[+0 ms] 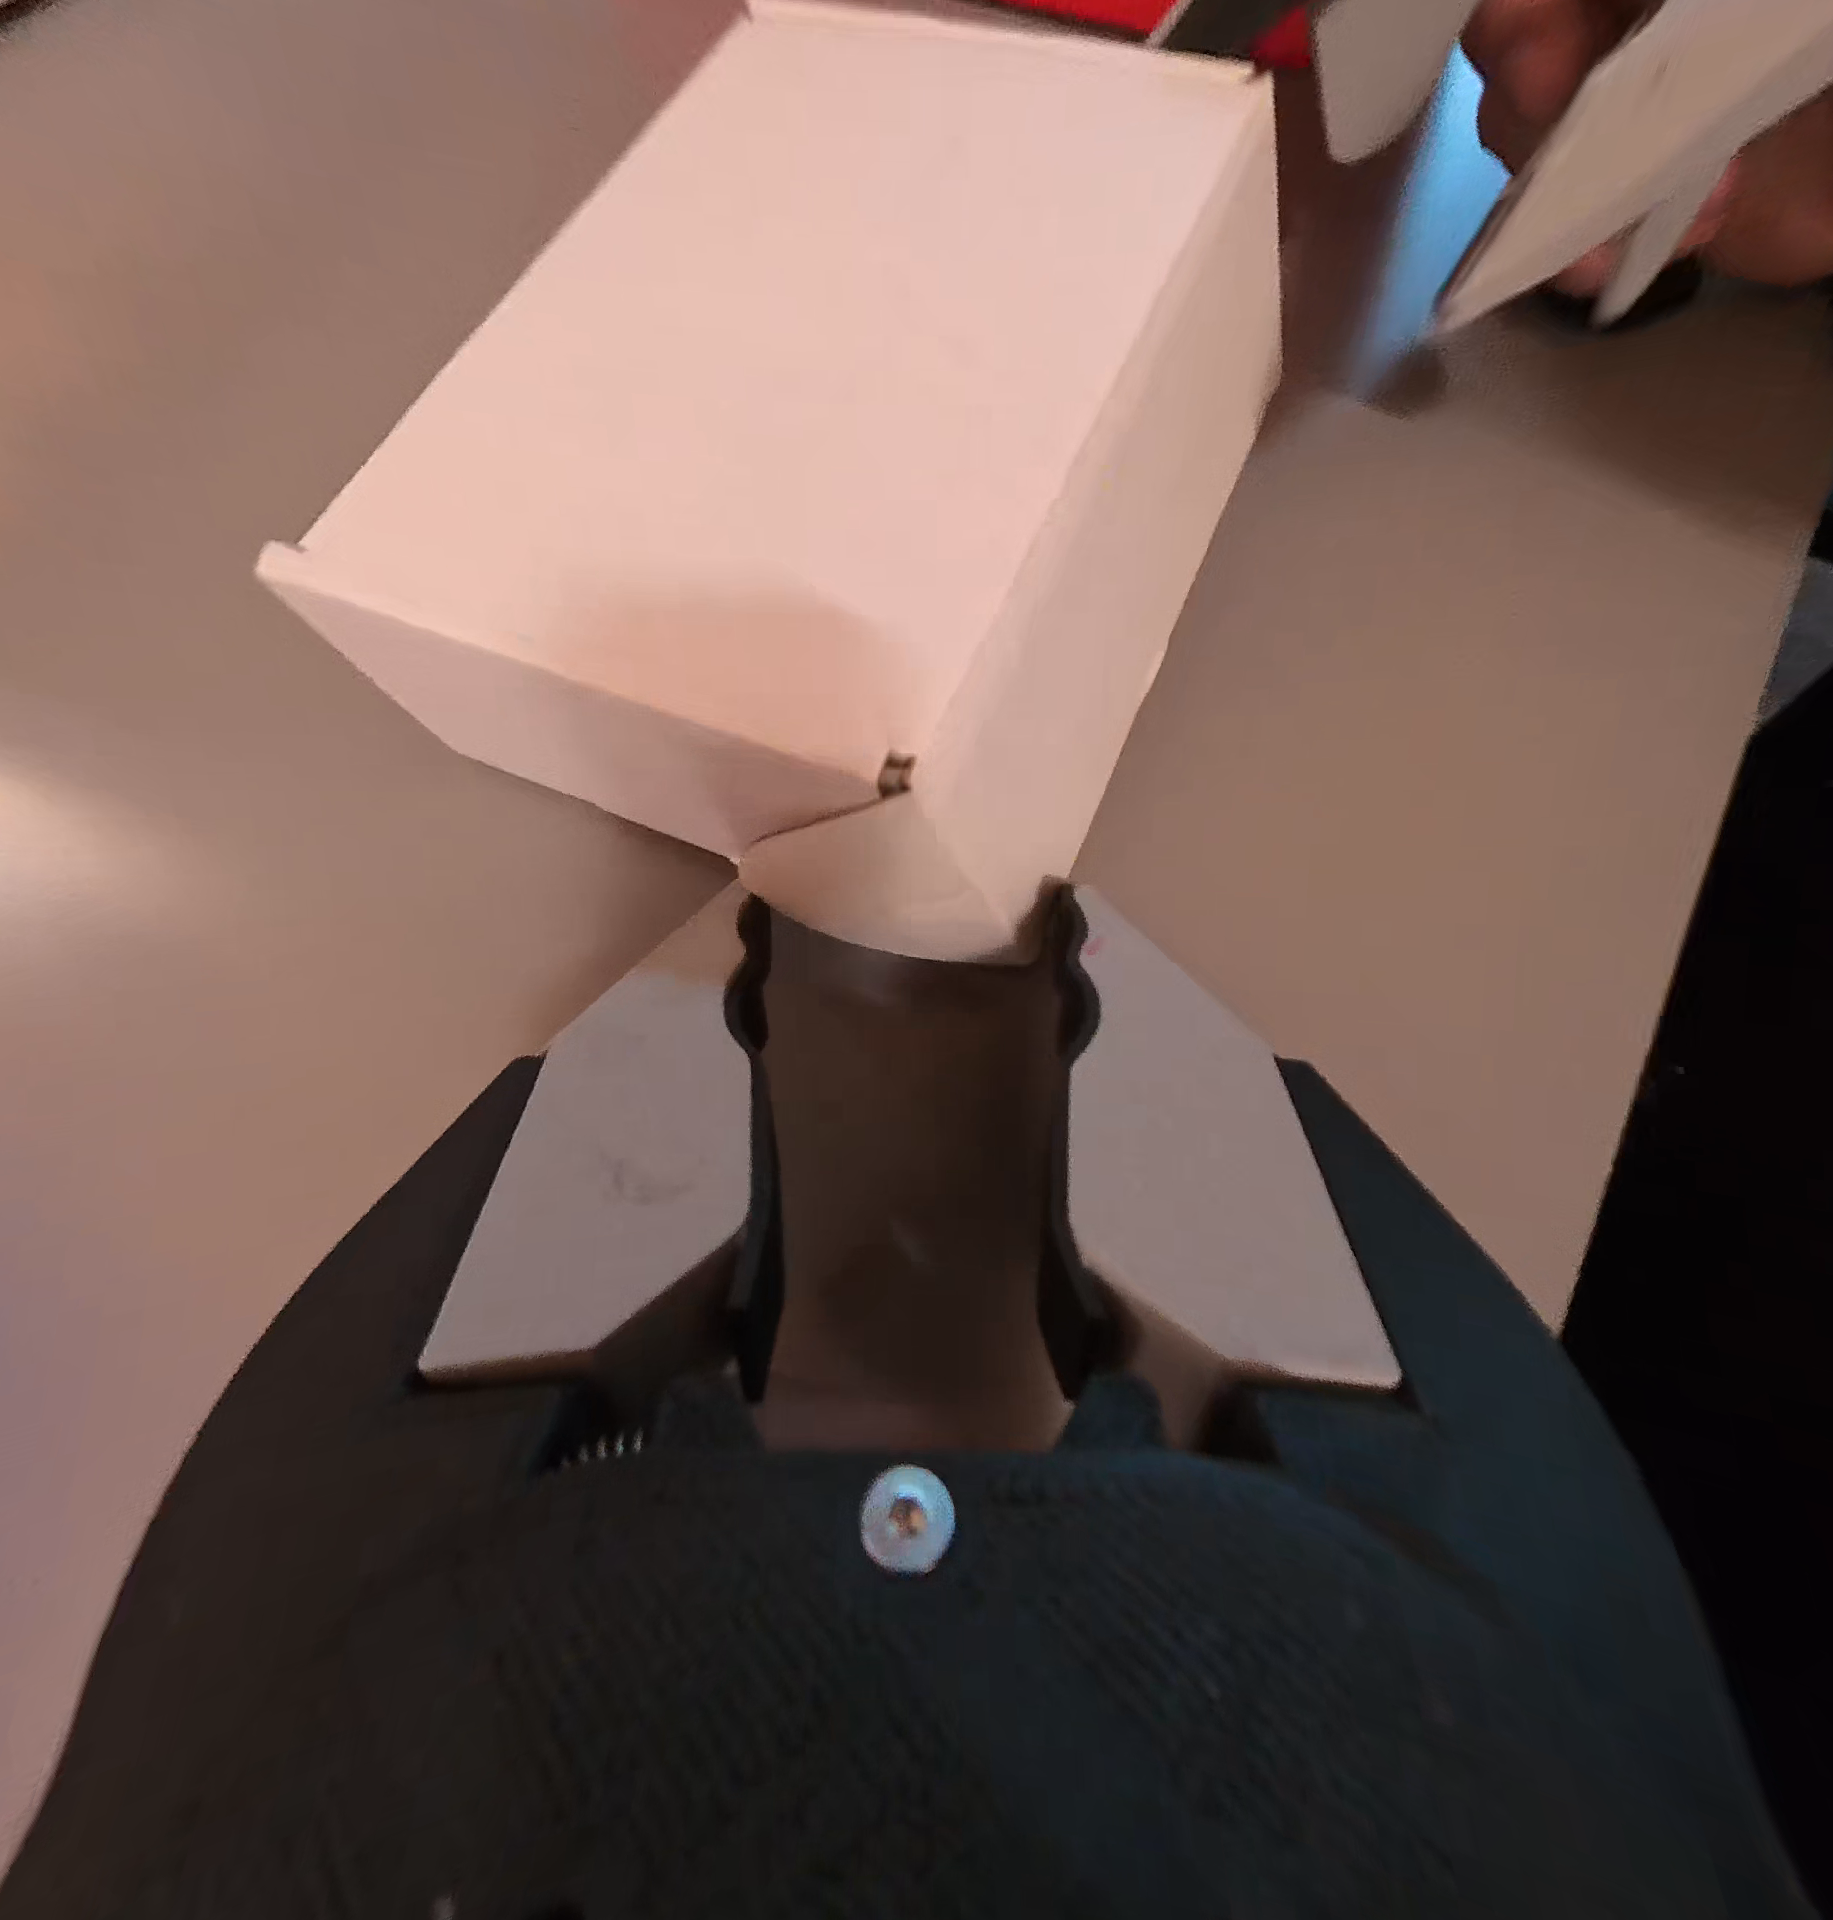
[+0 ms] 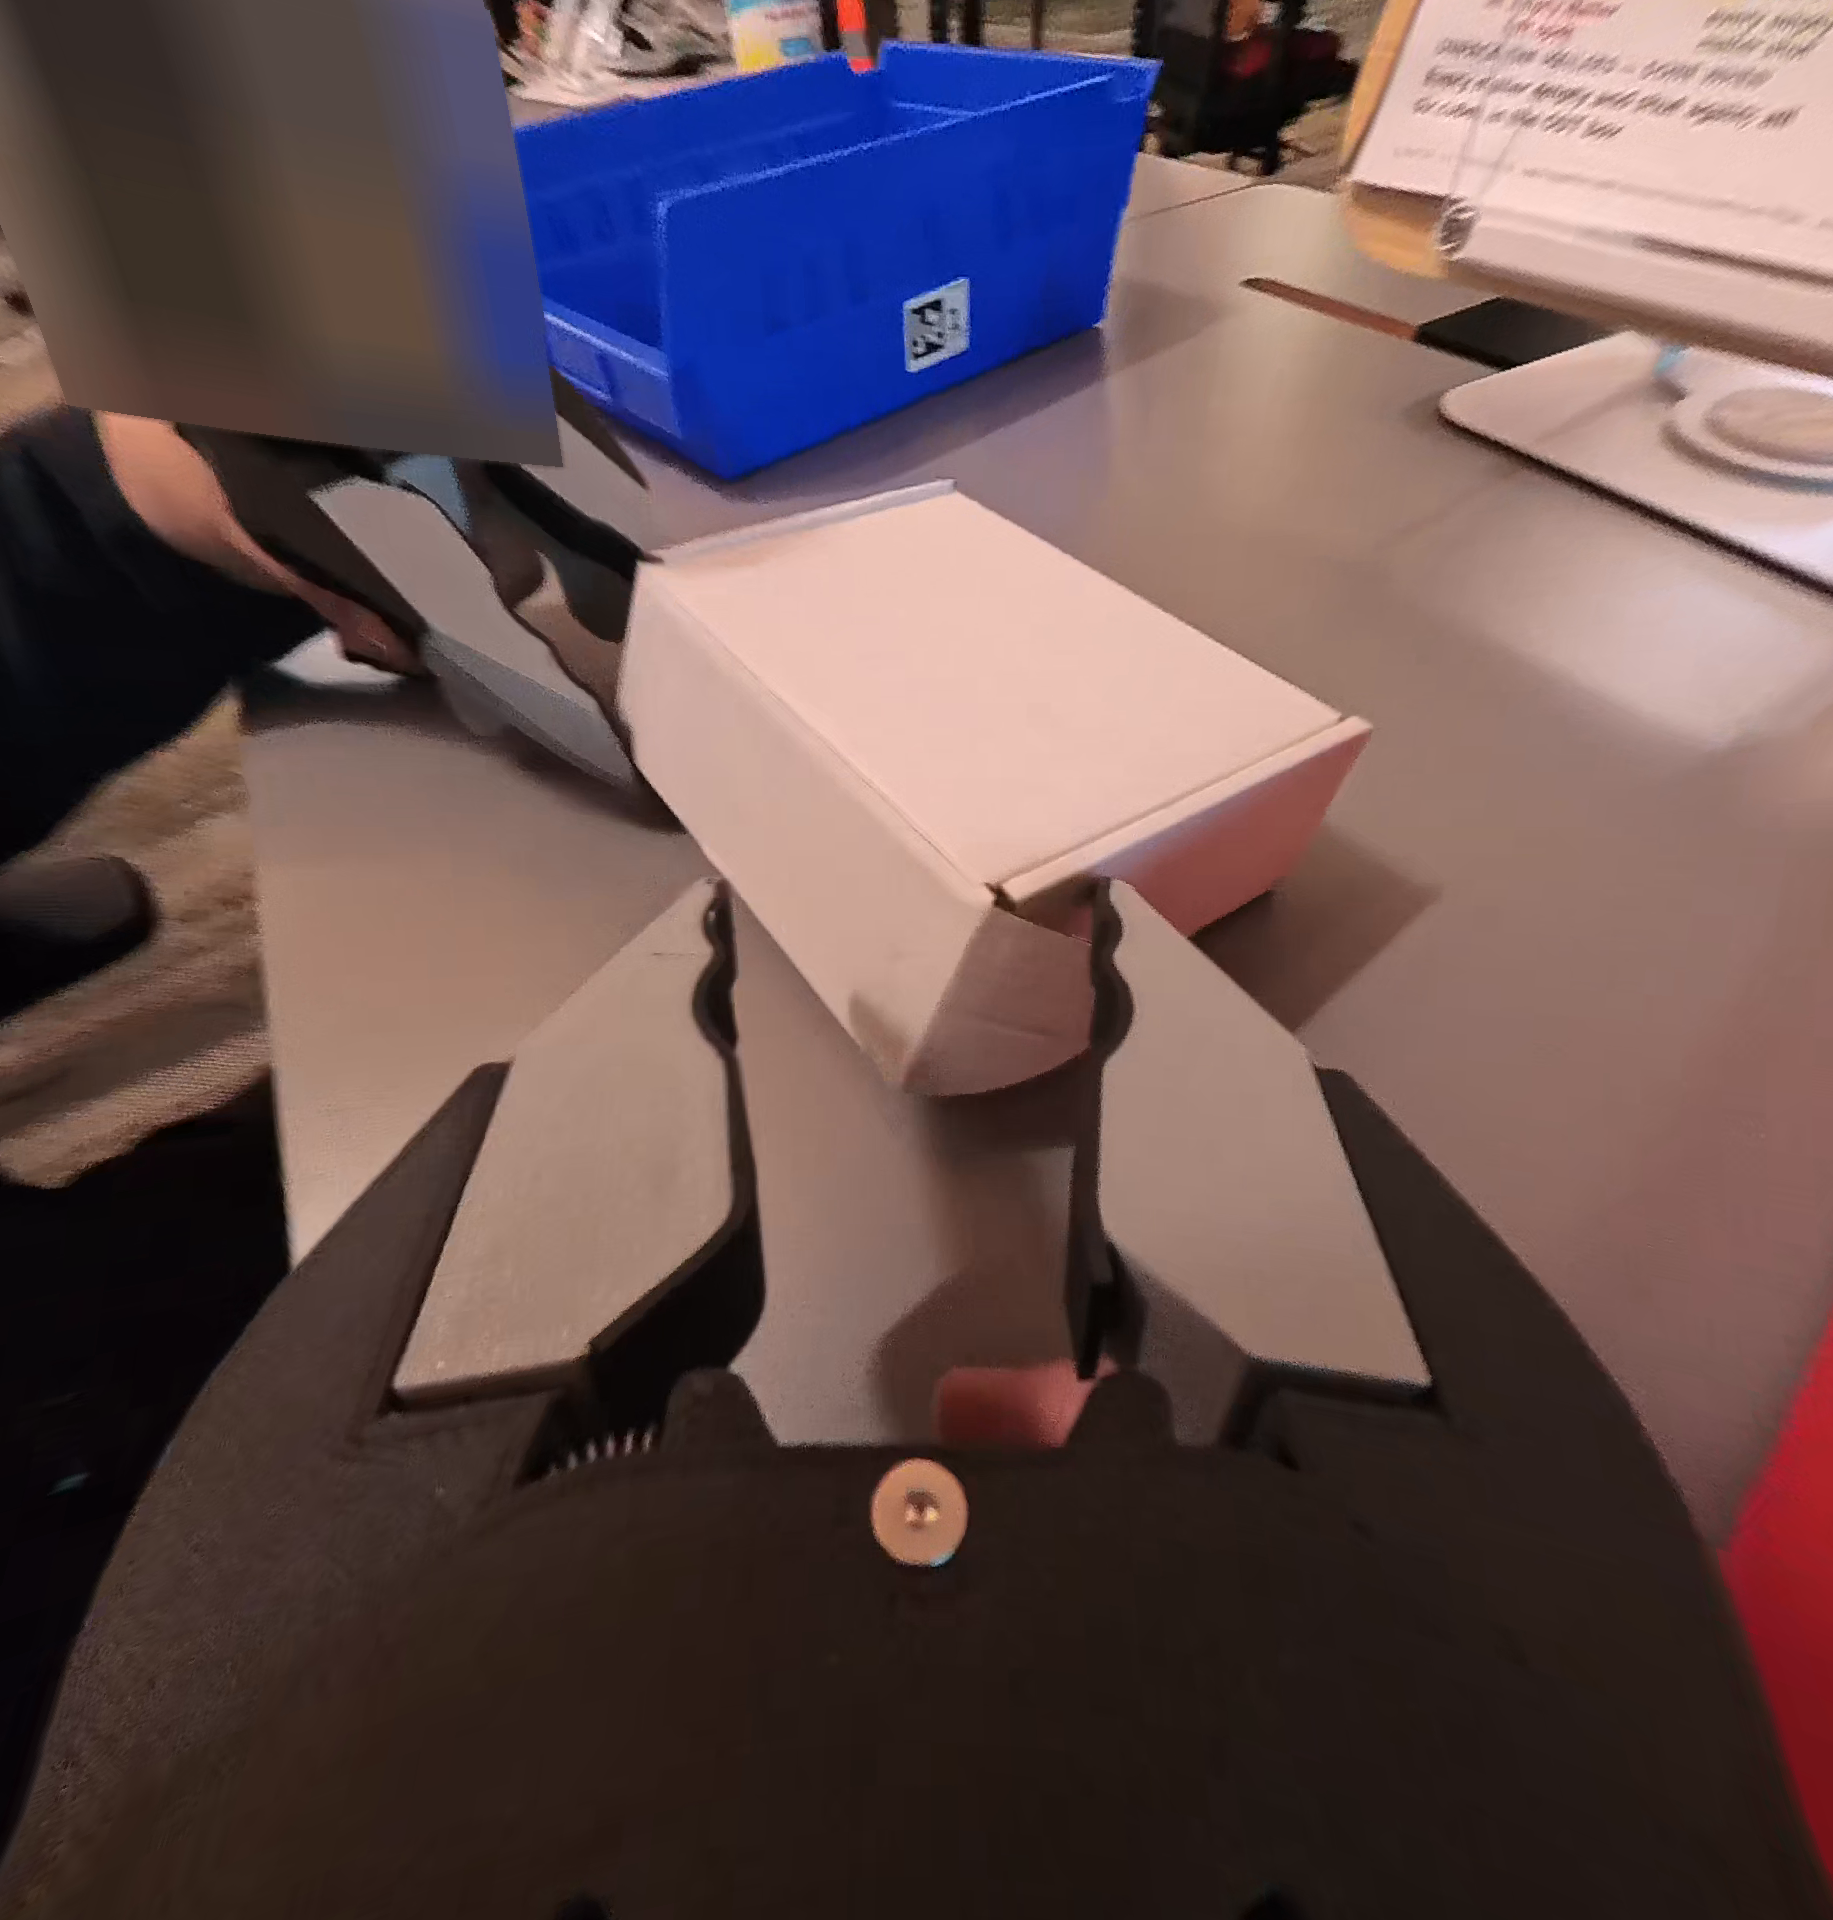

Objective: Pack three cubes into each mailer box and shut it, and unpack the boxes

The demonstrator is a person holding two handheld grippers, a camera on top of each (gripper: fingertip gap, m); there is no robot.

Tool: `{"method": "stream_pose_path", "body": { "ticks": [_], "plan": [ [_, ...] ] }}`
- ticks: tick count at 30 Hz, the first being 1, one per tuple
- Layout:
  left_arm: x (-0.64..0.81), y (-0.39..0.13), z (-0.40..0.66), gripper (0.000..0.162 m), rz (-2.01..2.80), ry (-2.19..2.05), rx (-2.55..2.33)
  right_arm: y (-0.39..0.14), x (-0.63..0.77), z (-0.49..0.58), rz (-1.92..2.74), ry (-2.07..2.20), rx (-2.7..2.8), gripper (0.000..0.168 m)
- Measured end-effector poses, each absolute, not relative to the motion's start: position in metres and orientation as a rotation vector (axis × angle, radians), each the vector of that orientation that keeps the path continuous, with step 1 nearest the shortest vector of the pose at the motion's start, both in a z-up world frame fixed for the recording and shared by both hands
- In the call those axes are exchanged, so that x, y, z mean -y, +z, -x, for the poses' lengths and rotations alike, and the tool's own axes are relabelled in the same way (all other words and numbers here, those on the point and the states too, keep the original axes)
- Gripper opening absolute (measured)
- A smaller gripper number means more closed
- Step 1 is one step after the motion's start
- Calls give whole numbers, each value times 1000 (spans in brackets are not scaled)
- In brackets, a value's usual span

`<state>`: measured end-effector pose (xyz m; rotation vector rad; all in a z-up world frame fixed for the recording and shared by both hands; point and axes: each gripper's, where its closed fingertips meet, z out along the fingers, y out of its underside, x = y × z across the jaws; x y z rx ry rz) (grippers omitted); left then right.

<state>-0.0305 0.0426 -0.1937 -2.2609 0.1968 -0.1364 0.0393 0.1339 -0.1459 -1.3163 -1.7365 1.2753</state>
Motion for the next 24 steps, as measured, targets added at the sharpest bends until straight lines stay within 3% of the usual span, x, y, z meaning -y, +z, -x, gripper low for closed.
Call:
{"method": "stream_pose_path", "body": {
  "ticks": [2, 9, 11, 17, 24],
  "plan": [
    [-41, -190, 33, 54, 2251, -112, -161, -145, -136, -41, 1292, 1219, 1728, 56],
    [-37, -187, 18, 54, 2260, -58, -188, -136, -123, -49, 1355, 1316, 1729, 81],
    [-38, -174, 15, 58, 2239, -13, -187, -126, -124, -51, 1327, 1253, 1736, 82],
    [-36, -124, 15, 50, 2181, 66, -175, -100, -125, -52, 1353, 1134, 1815, 76],
    [-38, -147, 26, 43, 2287, 65, -132, -101, -130, -43, 1500, 1355, 1786, 72]
  ]
}}
